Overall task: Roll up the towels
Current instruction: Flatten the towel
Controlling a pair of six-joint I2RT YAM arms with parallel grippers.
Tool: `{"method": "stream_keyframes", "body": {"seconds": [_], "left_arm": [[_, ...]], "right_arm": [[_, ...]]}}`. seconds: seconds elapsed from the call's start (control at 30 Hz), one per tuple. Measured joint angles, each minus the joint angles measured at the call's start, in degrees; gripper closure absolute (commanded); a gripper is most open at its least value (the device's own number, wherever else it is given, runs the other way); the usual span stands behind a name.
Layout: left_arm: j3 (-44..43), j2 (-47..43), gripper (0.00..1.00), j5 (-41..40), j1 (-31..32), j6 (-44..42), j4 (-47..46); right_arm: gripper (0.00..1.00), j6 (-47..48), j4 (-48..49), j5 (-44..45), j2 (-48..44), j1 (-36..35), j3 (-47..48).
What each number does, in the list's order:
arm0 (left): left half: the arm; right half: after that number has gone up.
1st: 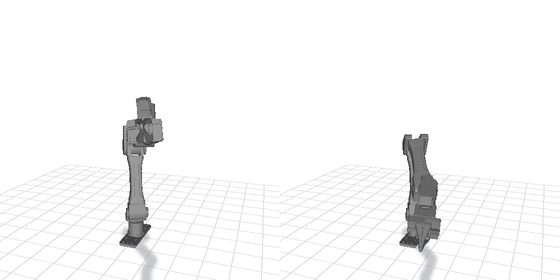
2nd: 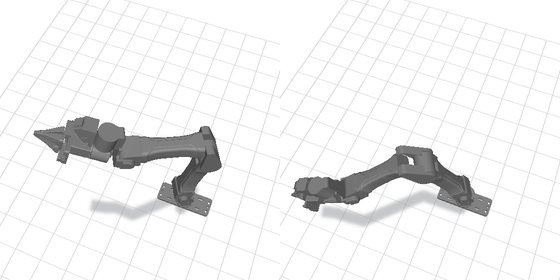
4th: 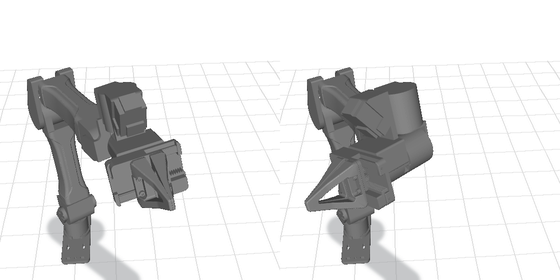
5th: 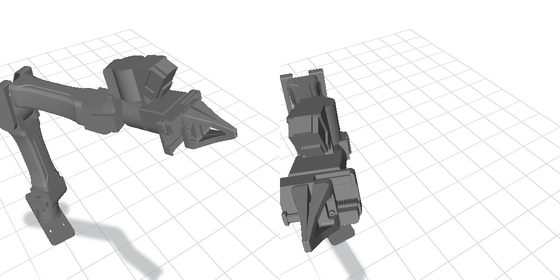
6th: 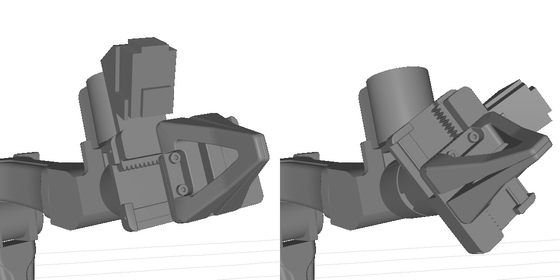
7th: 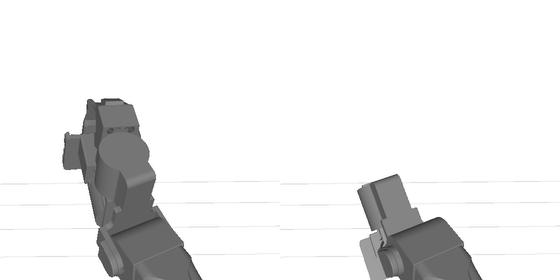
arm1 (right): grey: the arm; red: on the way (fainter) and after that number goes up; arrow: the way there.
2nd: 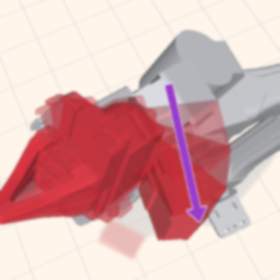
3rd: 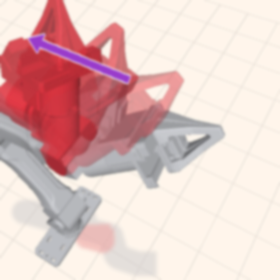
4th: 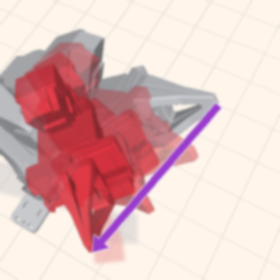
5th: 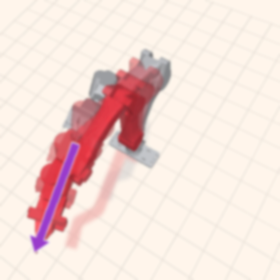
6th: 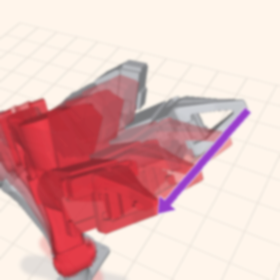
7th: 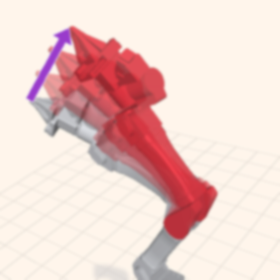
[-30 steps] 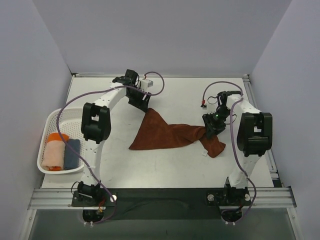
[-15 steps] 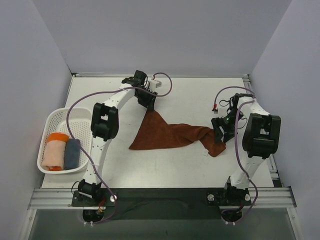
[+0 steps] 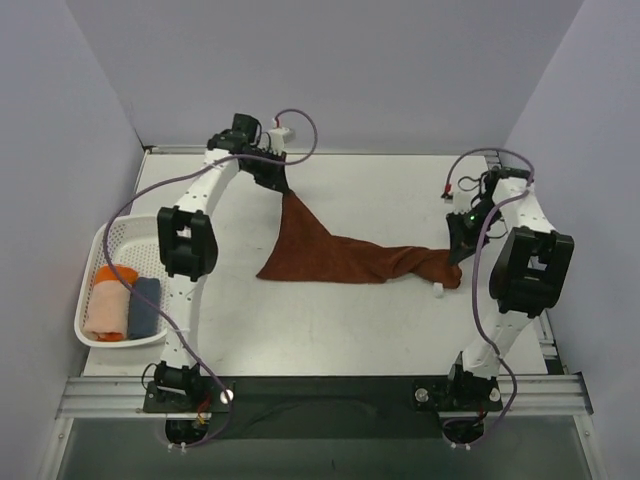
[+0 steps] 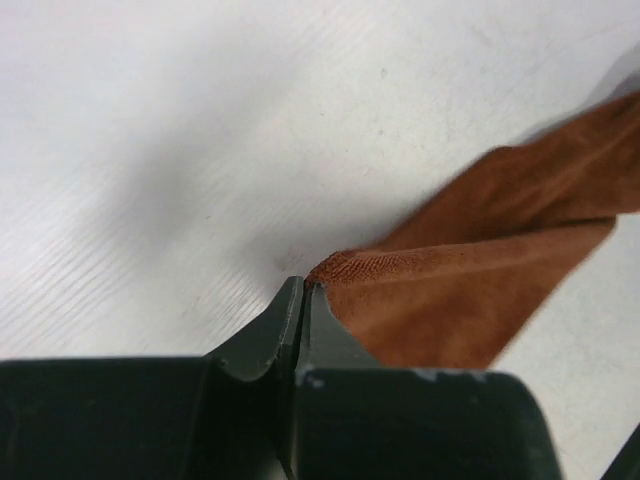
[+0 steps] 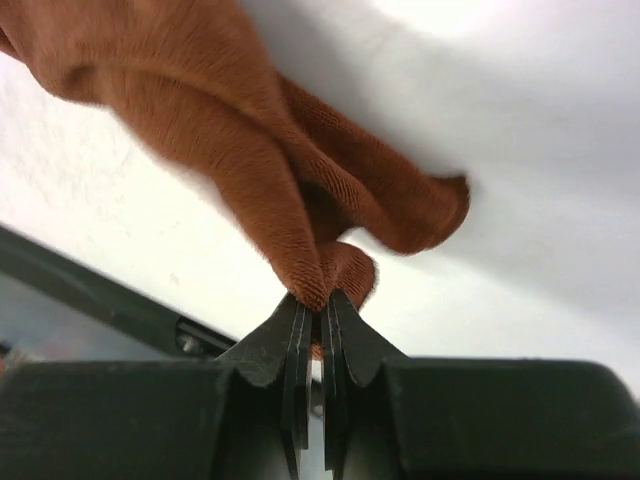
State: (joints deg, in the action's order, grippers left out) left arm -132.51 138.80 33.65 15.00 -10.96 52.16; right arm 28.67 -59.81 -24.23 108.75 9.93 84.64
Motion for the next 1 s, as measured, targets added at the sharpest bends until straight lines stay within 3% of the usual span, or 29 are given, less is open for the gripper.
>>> {"method": "stream_keyframes", "body": {"seconds": [0.23, 0.43, 0.57, 0.7, 0.83, 1.0], "left_arm": [[3.69, -16.35, 1.0, 5.79, -8.98, -2.16, 1.68], [23.47, -33.79, 1.0, 8.63, -10.23, -12.9, 3.41], [39.67, -40.02, 1.0, 7.1, -10.62, -20.17, 5.6], [51.8, -41.09, 1.0, 3.93, -11.43, -25.81, 7.15], [57.68, -41.38, 1.0, 0.17, -11.67, -29.77, 8.76], [57.83, -41.42, 1.0, -2.01, -11.74, -31.76, 8.81]], "right_arm": [[1.0, 3.08, -4.31, 0.79, 0.87, 4.76, 15.82], [0.99, 6.67, -9.07, 0.72, 5.88, 3.58, 17.49], [0.66, 9.79, -8.5, -0.11, 7.72, 3.13, 10.29], [0.52, 15.52, -7.91, 0.31, 5.25, 1.38, -2.91], [0.48, 21.55, -10.78, 0.22, -0.37, -0.9, -8.96], [0.58, 21.44, -12.33, -0.98, -3.8, 1.51, -0.48]]}}
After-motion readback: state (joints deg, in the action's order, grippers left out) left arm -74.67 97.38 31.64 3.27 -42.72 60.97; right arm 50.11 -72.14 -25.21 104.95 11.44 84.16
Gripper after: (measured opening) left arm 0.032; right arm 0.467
